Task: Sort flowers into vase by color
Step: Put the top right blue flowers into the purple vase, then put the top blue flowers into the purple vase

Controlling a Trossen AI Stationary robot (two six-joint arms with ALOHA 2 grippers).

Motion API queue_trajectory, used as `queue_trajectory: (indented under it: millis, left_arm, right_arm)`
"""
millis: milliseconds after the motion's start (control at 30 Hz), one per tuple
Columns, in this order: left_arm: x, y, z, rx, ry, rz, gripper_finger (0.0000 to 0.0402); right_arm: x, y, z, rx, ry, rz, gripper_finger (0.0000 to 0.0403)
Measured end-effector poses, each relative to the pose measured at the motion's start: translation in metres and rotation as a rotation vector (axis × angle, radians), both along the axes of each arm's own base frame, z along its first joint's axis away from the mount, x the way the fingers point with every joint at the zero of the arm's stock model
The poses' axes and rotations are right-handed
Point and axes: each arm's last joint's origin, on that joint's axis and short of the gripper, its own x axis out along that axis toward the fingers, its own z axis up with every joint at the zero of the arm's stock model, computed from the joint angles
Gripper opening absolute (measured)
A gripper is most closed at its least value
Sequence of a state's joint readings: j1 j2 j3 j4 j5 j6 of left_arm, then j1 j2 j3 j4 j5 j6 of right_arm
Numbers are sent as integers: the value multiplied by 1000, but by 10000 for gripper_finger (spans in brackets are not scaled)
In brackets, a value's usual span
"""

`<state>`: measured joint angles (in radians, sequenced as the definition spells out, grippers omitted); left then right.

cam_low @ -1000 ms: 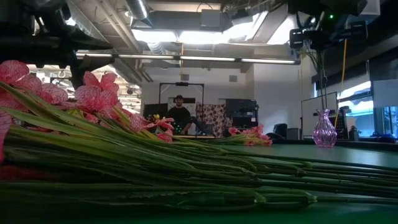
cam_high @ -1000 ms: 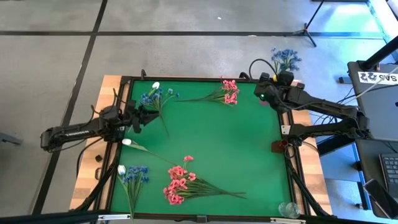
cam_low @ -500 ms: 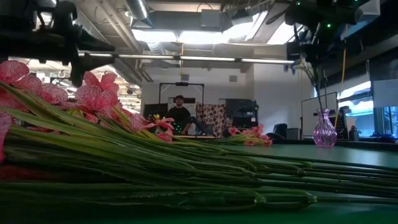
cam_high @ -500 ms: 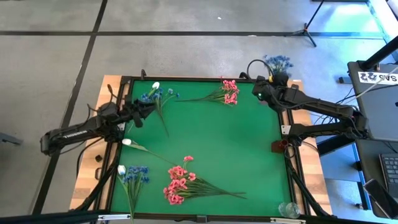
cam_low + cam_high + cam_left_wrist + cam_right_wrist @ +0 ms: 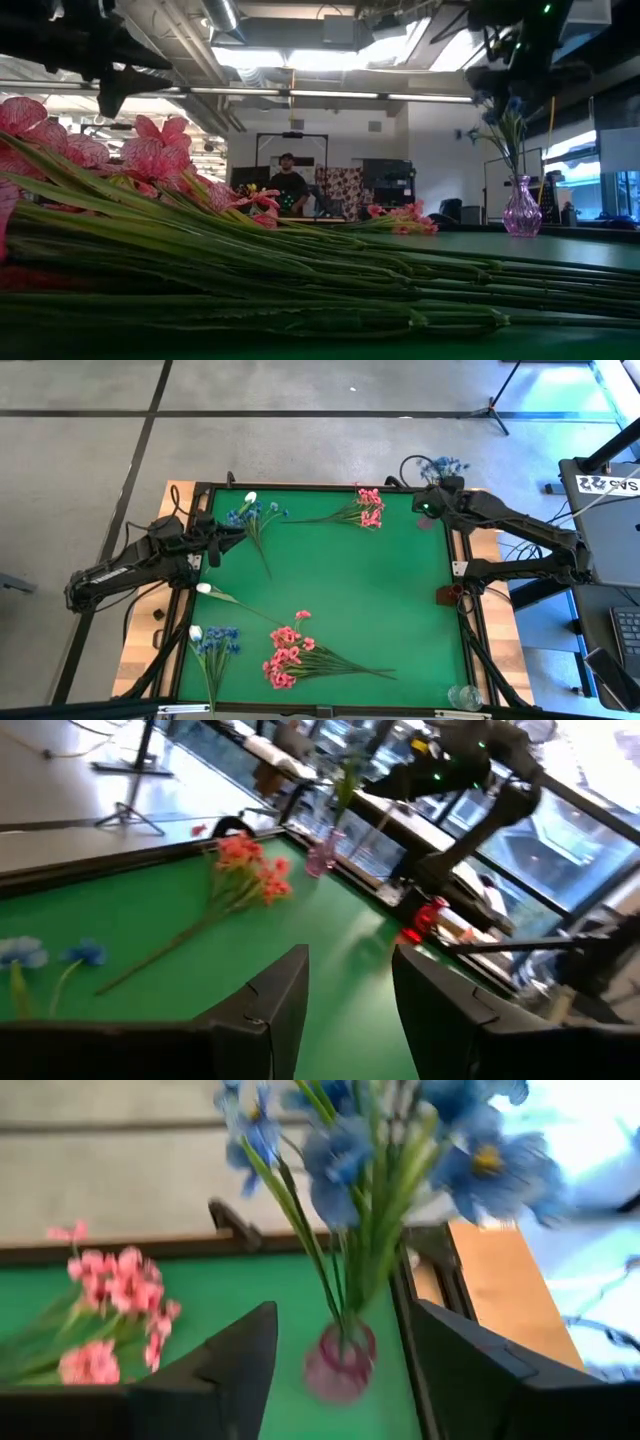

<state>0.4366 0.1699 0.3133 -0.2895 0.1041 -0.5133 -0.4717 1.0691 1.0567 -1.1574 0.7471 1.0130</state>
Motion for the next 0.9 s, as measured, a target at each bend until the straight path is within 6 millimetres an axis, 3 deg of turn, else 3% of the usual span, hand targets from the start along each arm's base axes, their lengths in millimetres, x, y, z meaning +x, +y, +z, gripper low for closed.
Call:
queue_trajectory:
  millis: [200, 333, 600, 733, 900]
  left_arm:
    - [-1, -2, -6, -55, 50, -34, 143]
    - [-2, -2, -9, -108, 70, -9, 143]
    - [-8, 4, -18, -217, 120, 282, 143]
    - [-2, 6, -22, -233, 175, 288, 143]
    - [18, 8, -32, -258, 306, 245, 143]
  right_arm:
    - [-11, 11, 29, 181, -23, 68, 243]
    - [-4, 21, 47, 241, -122, 201, 231]
    - [38, 57, 69, 92, -405, 467, 189]
    - [54, 77, 73, 6, -475, 529, 176]
    - [60, 91, 76, -44, -509, 562, 173]
